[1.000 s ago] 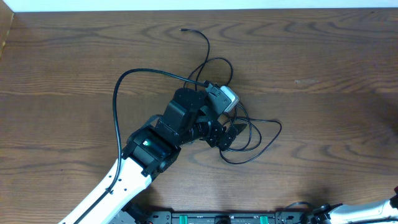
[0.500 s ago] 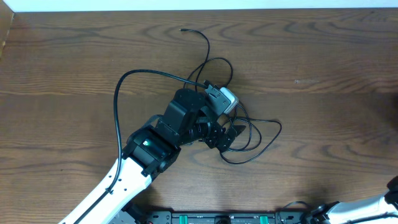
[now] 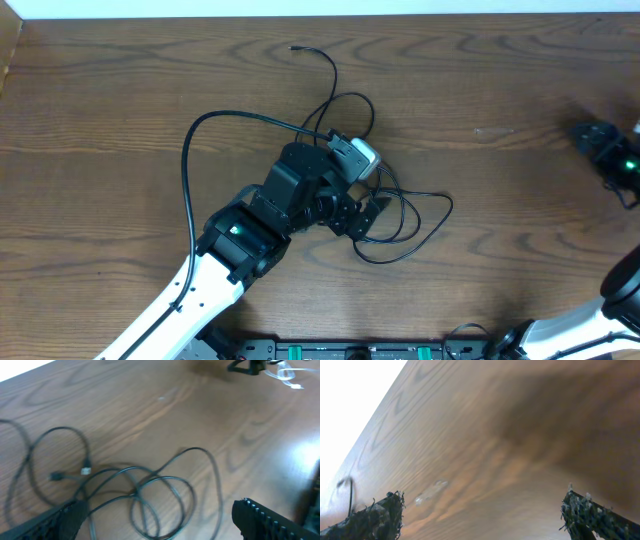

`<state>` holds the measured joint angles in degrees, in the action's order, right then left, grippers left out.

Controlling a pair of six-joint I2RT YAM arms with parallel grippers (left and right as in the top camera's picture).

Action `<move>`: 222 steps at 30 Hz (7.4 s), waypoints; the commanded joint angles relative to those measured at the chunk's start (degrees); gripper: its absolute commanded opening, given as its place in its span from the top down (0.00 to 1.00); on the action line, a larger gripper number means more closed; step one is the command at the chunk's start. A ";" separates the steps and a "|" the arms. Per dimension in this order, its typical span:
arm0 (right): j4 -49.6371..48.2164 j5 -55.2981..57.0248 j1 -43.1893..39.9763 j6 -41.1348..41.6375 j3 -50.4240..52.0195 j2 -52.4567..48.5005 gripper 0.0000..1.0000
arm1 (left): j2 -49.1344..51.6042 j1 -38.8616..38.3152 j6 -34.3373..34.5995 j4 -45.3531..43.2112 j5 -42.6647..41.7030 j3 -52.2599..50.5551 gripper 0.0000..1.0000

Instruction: Untangle cables

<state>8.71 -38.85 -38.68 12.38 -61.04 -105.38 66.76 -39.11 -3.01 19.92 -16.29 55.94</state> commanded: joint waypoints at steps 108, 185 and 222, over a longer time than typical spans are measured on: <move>-6.10 19.45 55.47 -28.68 -4.48 45.00 0.99 | 2.58 28.81 4.59 8.37 13.94 -0.22 0.02; -9.64 23.52 16.50 -28.68 -4.48 39.32 0.99 | 2.58 28.76 2.82 9.64 -6.82 -0.22 0.03; -4.94 23.52 -4.20 -27.85 -4.48 31.10 0.99 | 2.58 28.76 2.82 9.64 -6.82 -0.22 0.03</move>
<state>4.25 -15.59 -41.52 -16.47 -64.90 -74.19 69.12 -10.55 0.16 29.58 -22.41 55.94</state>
